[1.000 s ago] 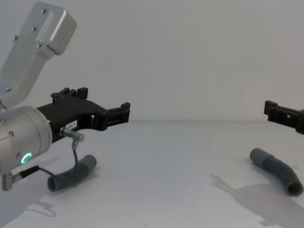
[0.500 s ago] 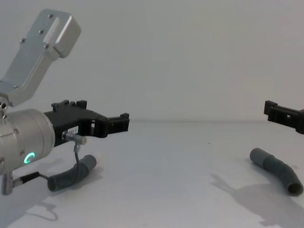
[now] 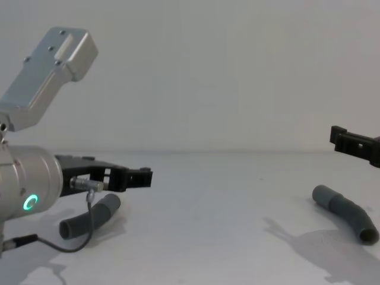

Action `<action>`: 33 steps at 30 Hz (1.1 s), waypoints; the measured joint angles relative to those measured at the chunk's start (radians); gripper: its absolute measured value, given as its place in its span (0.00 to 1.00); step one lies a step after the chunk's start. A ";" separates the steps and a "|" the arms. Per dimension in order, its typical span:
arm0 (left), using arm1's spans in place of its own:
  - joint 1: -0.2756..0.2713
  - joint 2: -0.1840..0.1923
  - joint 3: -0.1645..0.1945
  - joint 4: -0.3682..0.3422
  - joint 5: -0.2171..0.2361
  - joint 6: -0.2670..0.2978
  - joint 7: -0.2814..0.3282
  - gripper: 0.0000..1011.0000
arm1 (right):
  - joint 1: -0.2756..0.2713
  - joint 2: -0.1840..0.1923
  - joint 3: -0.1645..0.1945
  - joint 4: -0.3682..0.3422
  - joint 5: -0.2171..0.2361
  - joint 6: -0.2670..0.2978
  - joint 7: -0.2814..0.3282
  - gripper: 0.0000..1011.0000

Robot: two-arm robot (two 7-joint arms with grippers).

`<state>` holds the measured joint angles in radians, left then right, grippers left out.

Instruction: Use both hands to pick up one end of the pipe from the table, align the ends, and insert them.

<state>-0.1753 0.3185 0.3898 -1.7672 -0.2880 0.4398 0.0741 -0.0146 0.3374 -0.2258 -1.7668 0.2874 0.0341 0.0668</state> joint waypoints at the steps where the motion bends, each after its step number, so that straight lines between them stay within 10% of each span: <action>1: 0.004 -0.004 -0.004 -0.006 -0.003 0.014 0.006 0.99 | 0.000 0.000 0.000 0.000 0.000 0.000 0.000 0.99; 10: 0.054 -0.054 -0.063 -0.070 -0.041 0.164 0.082 0.99 | 0.000 0.000 0.000 0.000 0.000 0.000 0.000 0.99; 33: 0.047 -0.077 -0.120 -0.068 -0.064 0.254 0.093 0.99 | 0.000 0.000 0.000 0.000 0.000 0.000 0.000 0.99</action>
<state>-0.1286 0.2411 0.2697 -1.8350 -0.3523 0.6935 0.1669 -0.0146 0.3375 -0.2258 -1.7668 0.2873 0.0340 0.0668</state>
